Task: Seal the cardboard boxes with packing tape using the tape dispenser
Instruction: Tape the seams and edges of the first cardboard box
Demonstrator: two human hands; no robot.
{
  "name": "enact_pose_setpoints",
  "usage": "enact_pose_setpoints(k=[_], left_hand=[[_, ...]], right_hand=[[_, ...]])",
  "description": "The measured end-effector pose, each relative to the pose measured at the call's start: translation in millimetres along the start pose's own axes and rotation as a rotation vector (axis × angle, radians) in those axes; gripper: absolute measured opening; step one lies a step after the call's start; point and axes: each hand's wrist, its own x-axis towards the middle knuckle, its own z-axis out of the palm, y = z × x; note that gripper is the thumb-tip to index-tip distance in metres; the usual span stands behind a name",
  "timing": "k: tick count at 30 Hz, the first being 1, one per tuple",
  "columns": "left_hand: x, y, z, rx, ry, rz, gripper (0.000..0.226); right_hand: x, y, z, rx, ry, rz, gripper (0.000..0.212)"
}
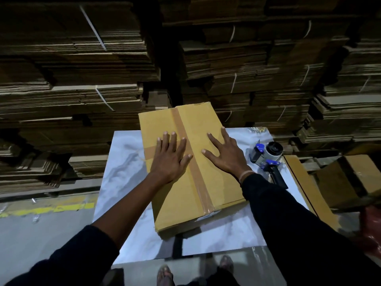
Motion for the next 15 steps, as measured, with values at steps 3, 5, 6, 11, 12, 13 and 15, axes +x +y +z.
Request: enact_pose_setpoints(k=[3,5,6,11,12,13,15], left_hand=[[19,32,3,0.003,-0.024,0.079,0.073],[33,54,8,0.003,-0.036,0.102,0.073],[39,66,12,0.004,-0.041,0.11,0.074],[69,121,32,-0.045,-0.053,0.158,0.079],[74,131,34,-0.044,-0.052,0.164,0.08],[79,141,36,-0.037,-0.054,0.17,0.081],[88,159,38,-0.03,-0.071,0.17,0.084]], right_hand=[[2,7,-2,0.03,0.005,-0.021,0.071],[4,18,-6,0.141,-0.008,-0.033,0.066],[5,25,-8,0.241,-0.022,-0.021,0.064],[5,94,-12,0.495,0.018,0.178,0.06],[2,116,-9,0.5,0.059,0.24,0.06],[-3,140,-5,0.486,0.098,0.31,0.059],[-14,185,5,0.374,0.171,0.458,0.053]])
